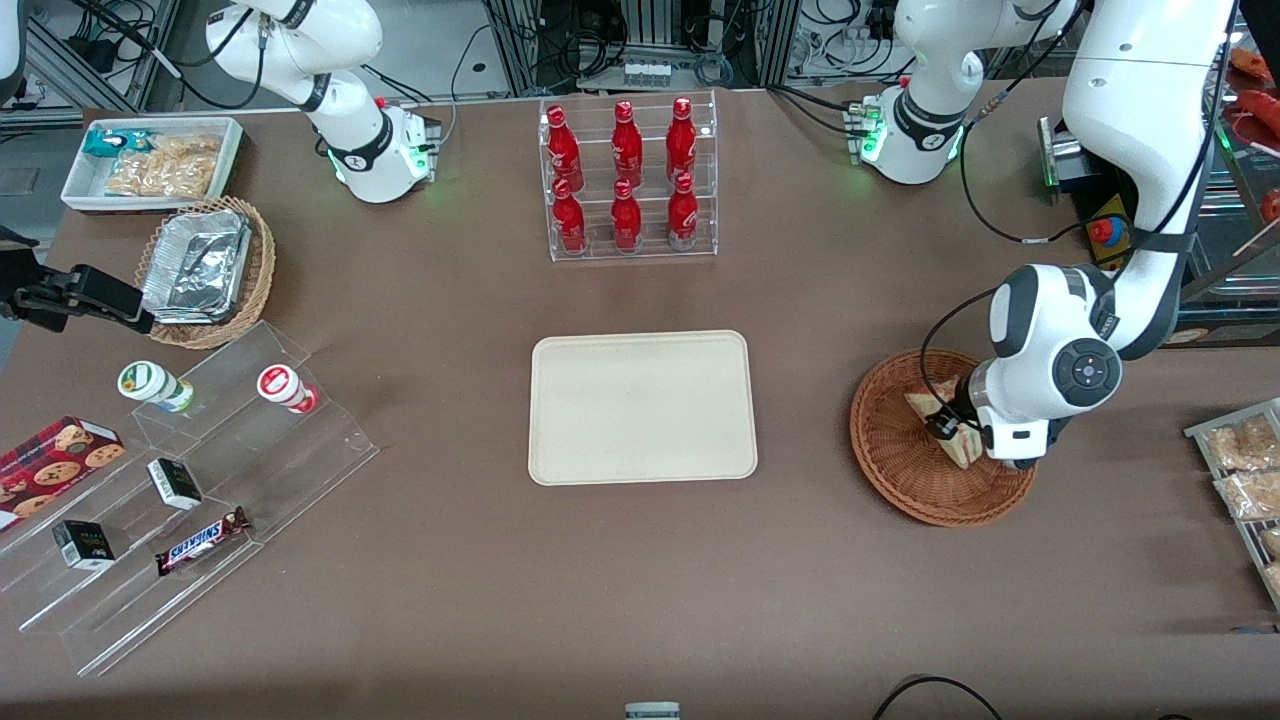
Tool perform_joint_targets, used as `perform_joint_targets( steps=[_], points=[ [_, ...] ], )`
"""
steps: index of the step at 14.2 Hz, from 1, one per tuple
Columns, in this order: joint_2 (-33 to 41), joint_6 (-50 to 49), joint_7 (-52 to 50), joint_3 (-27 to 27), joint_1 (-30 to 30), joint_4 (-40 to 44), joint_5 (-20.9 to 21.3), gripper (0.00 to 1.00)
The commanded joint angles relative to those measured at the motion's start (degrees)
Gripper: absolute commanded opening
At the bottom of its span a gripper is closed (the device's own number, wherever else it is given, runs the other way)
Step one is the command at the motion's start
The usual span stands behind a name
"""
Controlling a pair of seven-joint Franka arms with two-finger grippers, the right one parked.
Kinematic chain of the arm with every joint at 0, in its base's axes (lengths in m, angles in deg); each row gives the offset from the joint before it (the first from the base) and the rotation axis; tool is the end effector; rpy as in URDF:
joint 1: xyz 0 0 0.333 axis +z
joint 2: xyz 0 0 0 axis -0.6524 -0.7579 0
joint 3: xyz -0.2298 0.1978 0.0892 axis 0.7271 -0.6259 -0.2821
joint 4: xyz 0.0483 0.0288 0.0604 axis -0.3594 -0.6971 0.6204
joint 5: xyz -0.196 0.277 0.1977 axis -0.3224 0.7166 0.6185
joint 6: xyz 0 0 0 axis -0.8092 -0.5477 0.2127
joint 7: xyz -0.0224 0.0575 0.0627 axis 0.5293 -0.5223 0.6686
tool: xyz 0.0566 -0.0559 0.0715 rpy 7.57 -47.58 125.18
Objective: Place sandwich from basket to tray
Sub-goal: 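Close the left gripper on the wrapped sandwich, then lift the sandwich and carry it over the cream tray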
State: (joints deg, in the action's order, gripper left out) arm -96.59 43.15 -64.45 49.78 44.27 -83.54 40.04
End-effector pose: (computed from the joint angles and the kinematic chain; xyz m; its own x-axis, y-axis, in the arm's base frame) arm 0.5814 -0.0565 0.2445 0.6723 0.7283 -0.1327 0.7127 -0.6852 -0.1501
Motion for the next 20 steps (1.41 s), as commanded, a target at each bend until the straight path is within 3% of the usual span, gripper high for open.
perform_joint_targets(
  steps=[1,9,13,20],
  points=[
    [0.7,0.3,-1.4,0.2,-0.2,0.7,1.0,0.15],
    [3.3,-0.6,-0.3,0.5,-1.3,5.3,1.7,0.11],
    [3.9,-6.6,-0.5,2.3,-3.3,10.9,1.7,0.11],
    [4.4,-6.4,3.2,14.4,-5.5,12.3,2.0,0.13]
  ],
)
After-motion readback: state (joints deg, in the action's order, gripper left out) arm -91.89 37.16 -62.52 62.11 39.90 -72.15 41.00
